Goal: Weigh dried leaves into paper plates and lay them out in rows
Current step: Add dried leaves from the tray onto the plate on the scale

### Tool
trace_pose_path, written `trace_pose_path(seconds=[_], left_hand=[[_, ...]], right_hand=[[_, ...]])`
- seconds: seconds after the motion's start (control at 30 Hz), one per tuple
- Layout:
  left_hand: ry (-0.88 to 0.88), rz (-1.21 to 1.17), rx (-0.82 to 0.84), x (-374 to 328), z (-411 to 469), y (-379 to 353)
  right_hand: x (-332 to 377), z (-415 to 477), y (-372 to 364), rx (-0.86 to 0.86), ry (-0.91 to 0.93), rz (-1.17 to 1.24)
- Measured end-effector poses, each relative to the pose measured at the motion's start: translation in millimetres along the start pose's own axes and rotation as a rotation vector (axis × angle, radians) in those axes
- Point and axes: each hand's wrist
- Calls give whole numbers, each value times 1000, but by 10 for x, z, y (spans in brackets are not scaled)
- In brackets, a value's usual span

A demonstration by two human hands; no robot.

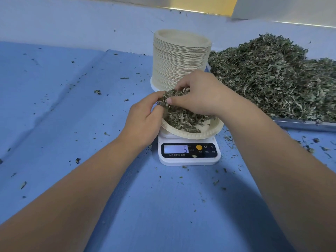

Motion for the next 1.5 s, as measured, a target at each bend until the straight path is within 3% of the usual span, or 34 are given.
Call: trace_pose_path(seconds=[0.23, 0.43, 0.7, 0.8, 0.97, 1.17, 1.37, 1.5], left_hand=[[-13, 52, 21, 30, -16, 16], [-112, 156, 78, 40, -14, -9], [-192, 152, 79, 30, -32, 15], [-205, 154, 82, 30, -42, 24], [-219, 159, 127, 9, -58, 13], [-219, 161, 141, 8, -56, 36], [-147, 114, 78, 13, -65, 50], [-134, 148, 83, 22, -51, 43]], right_hand=[[-155, -21, -41, -90, 16, 61], [-206, -128, -39, -186, 73, 558], [-341, -348, -130, -195, 184, 732], [-435, -446, -161, -242, 202, 698], [-655, -618, -310, -342, 104, 432], [-705, -628, -332, -306, 121, 341], [-721, -675, -252, -138, 303, 336], [-714, -673, -257, -170, 347, 258]])
Point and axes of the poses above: each hand's wrist, its own z-axis towards the middle knuckle, its own y-axis out of the back of the hand, x = y × z, and after that the axes turned 2 degrees about z, right-handed
